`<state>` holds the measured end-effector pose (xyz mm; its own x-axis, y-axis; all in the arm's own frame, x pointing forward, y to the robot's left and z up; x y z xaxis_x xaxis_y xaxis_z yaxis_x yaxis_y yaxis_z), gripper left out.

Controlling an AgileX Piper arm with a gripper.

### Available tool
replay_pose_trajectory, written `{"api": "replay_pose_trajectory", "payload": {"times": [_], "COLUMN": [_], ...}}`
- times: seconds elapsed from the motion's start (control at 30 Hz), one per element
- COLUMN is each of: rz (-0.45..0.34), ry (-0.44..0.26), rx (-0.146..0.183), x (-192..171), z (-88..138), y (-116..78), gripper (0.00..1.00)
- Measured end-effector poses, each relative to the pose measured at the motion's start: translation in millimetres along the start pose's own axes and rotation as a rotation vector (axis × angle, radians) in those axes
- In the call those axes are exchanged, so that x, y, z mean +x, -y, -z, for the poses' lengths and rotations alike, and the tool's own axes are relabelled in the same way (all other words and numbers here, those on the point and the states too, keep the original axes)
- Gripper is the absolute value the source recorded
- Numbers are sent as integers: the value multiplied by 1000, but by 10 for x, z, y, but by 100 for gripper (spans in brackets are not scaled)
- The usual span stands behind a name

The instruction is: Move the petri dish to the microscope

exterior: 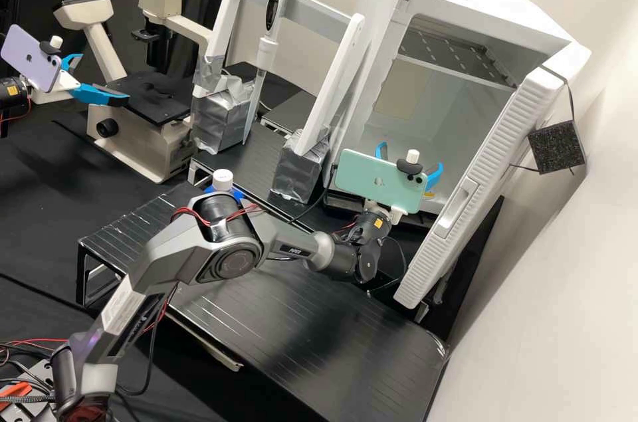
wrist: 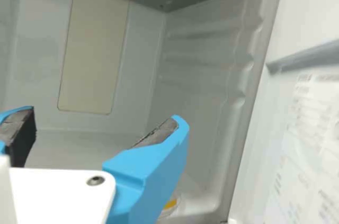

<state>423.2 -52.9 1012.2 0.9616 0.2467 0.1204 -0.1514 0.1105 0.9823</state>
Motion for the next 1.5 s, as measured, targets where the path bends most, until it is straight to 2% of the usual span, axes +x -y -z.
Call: {"api": "replay_pose_trajectory", "payload": {"times": [0.6, 0.8, 1.07, 1.23, 1.5], "rz": [42, 49, 38, 50, 56], "ry": [83, 122, 139, 155, 174], "rx": [-18, -12, 0, 1, 27], "x": [412, 438, 490, 550, 601], "z": [-174, -256, -302, -353, -407], "y": [206, 248, 268, 344, 448], "gripper": [100, 100, 100, 100, 100]}}
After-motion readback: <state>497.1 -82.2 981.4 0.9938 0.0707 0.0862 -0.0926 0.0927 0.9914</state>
